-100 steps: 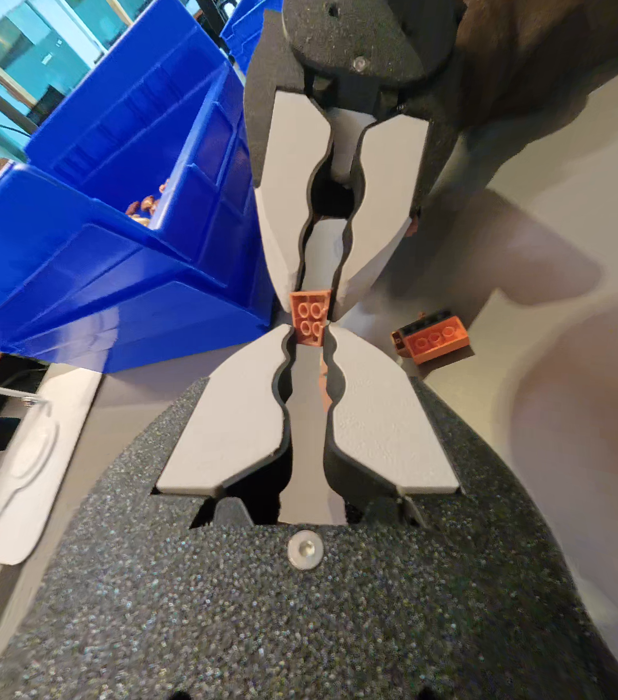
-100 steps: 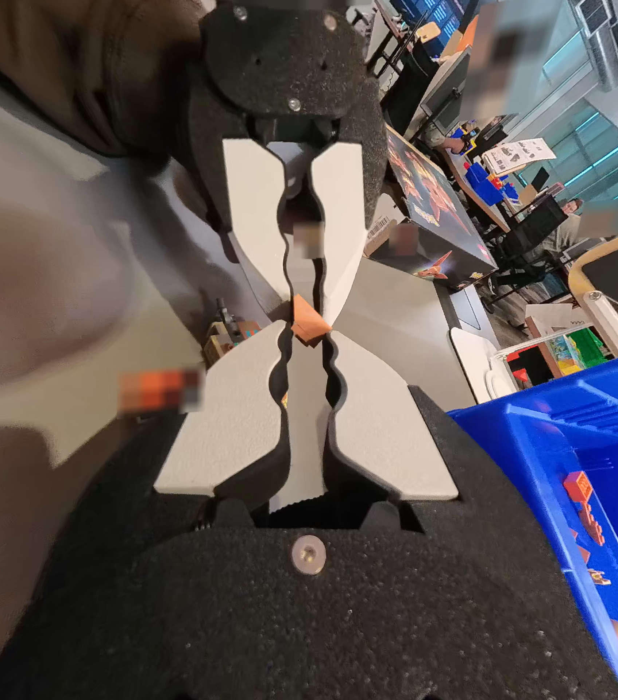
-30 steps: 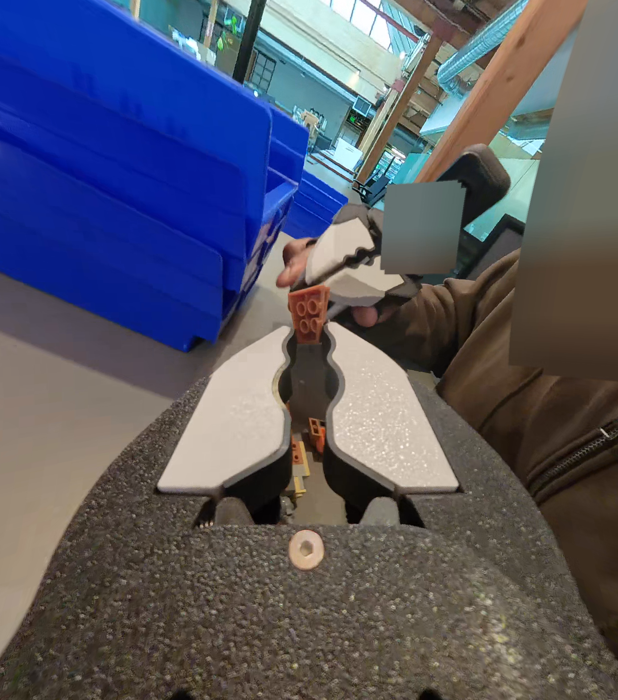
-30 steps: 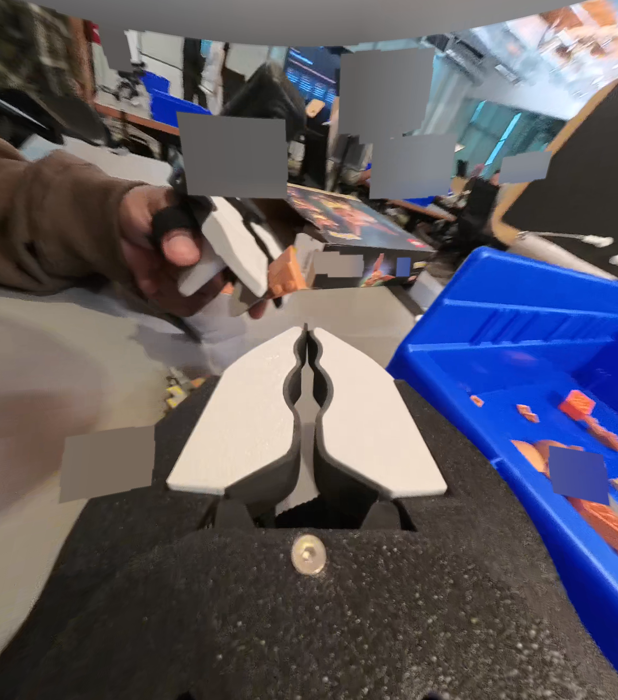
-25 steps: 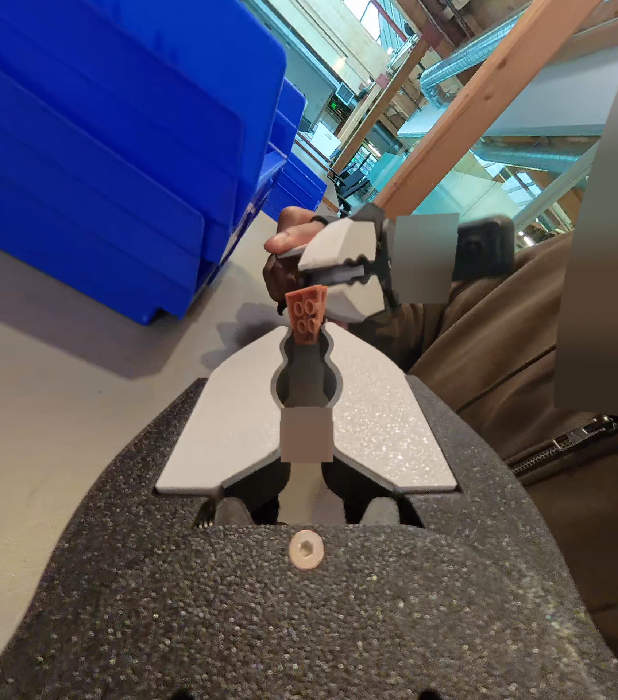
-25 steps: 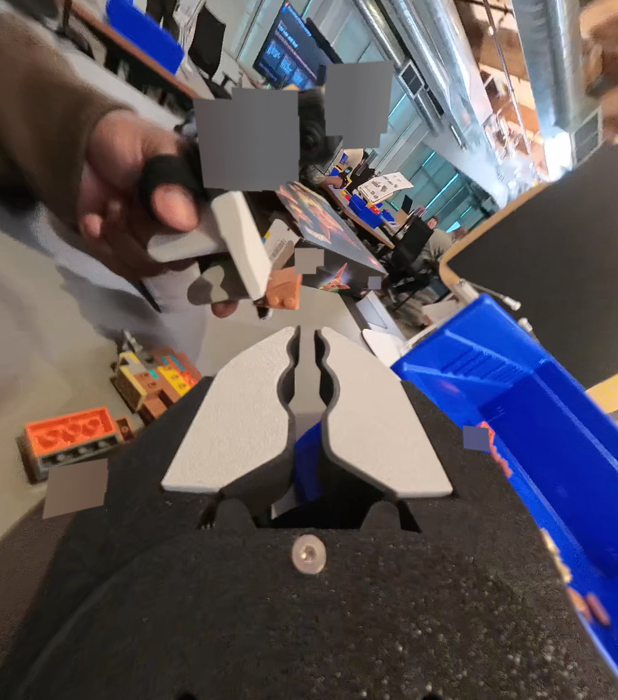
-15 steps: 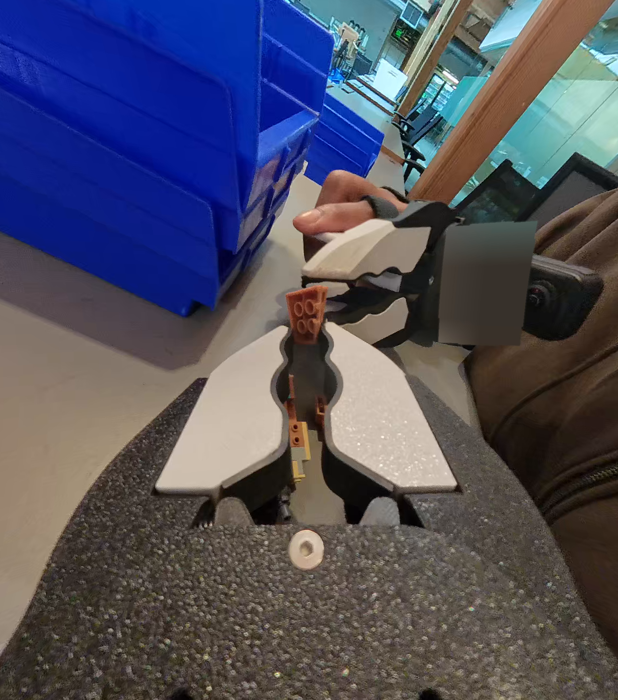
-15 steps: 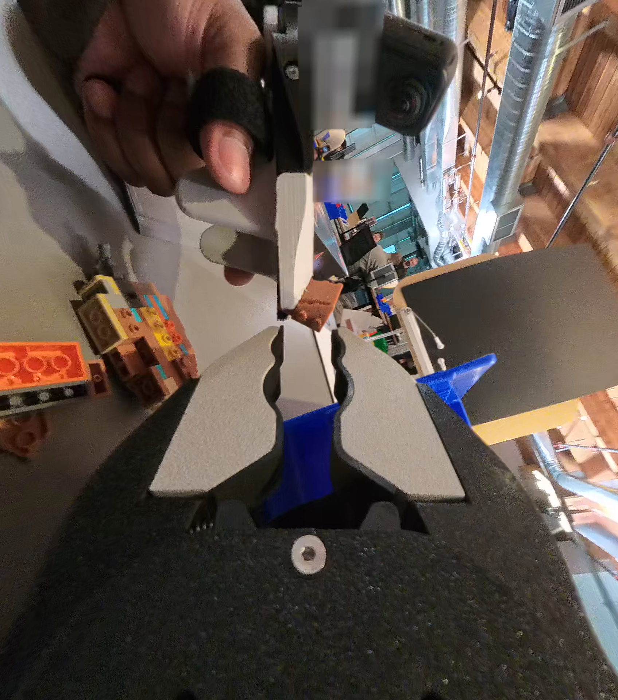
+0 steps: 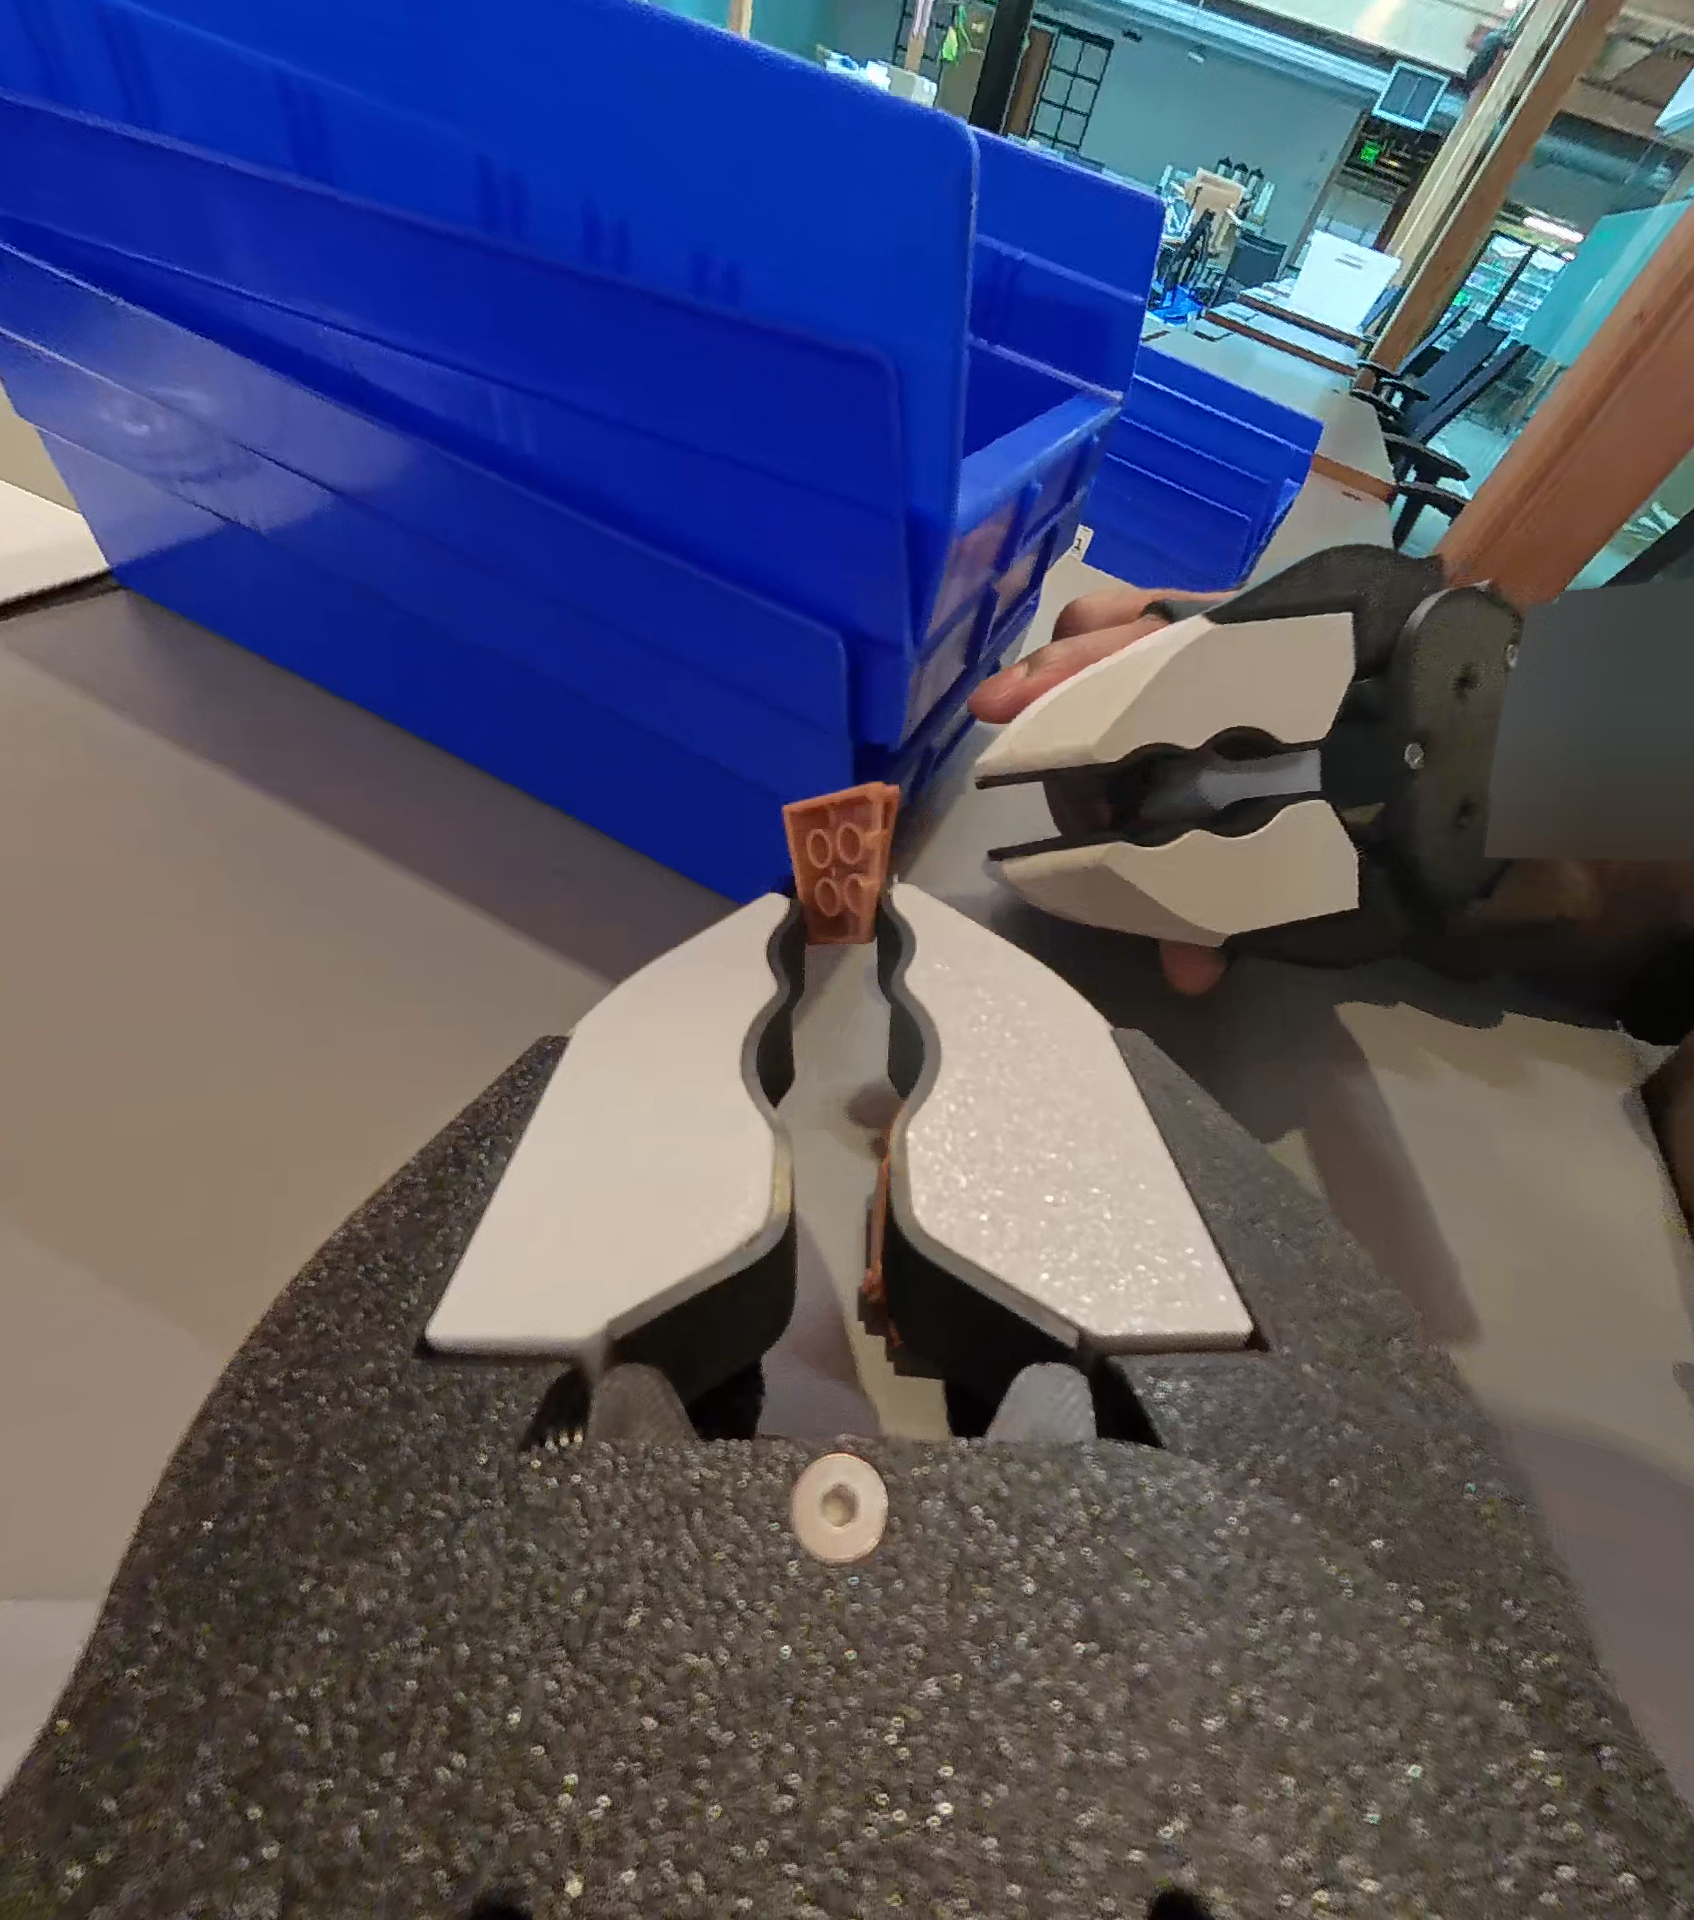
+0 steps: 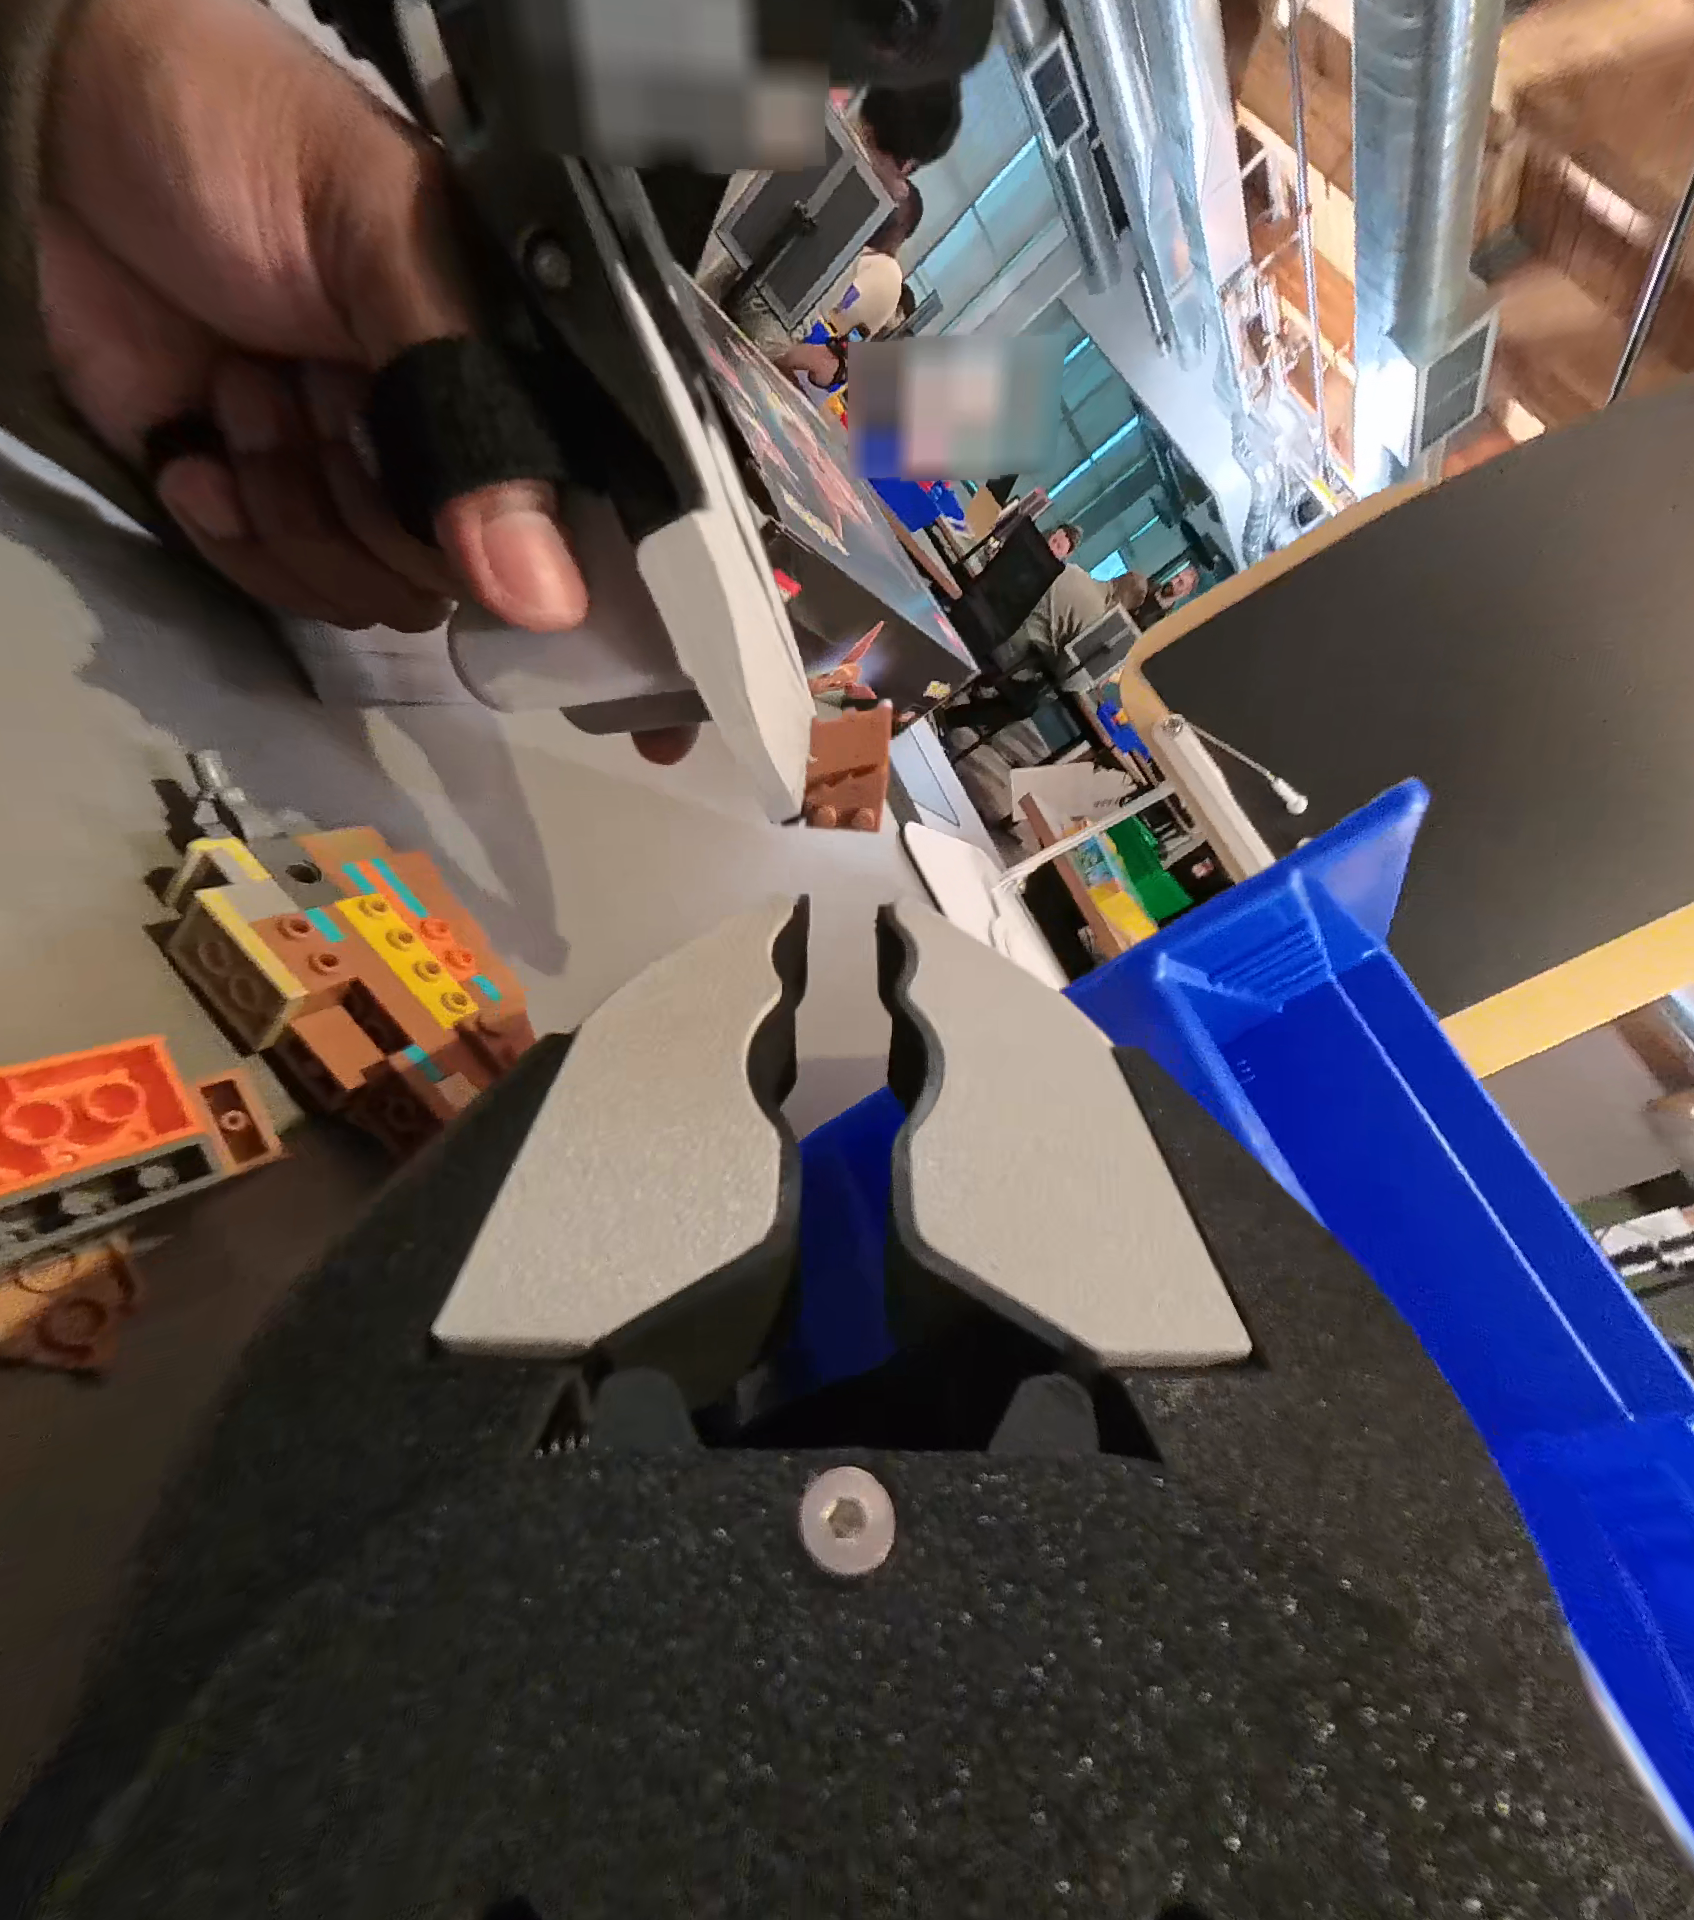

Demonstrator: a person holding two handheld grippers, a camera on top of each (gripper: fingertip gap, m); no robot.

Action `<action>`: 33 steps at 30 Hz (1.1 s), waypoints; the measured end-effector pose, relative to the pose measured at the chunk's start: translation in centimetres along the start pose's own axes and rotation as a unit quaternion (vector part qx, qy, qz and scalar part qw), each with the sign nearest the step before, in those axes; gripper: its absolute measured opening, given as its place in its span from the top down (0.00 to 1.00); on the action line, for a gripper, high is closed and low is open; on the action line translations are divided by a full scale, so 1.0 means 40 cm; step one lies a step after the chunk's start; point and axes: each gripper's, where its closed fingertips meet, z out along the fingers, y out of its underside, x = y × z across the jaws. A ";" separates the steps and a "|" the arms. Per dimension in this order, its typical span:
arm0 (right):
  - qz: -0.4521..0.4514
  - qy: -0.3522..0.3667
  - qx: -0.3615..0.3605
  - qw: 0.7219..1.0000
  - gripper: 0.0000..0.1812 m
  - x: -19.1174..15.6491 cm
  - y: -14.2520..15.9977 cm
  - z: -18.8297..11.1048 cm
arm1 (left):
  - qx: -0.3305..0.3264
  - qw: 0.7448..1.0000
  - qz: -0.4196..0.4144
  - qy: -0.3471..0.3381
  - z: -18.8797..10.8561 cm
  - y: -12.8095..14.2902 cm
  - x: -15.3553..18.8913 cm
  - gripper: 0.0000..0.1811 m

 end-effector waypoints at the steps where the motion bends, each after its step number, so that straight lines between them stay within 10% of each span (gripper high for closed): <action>1: 0.005 0.002 -0.004 1.000 0.93 0.002 0.005 0.002 | 0.001 1.000 0.002 -0.004 0.000 0.000 -0.004 0.93; 33: 0.092 -0.044 0.021 0.995 0.93 -0.017 0.006 0.000 | 0.031 0.991 0.102 -0.084 -0.004 -0.030 -0.015 0.93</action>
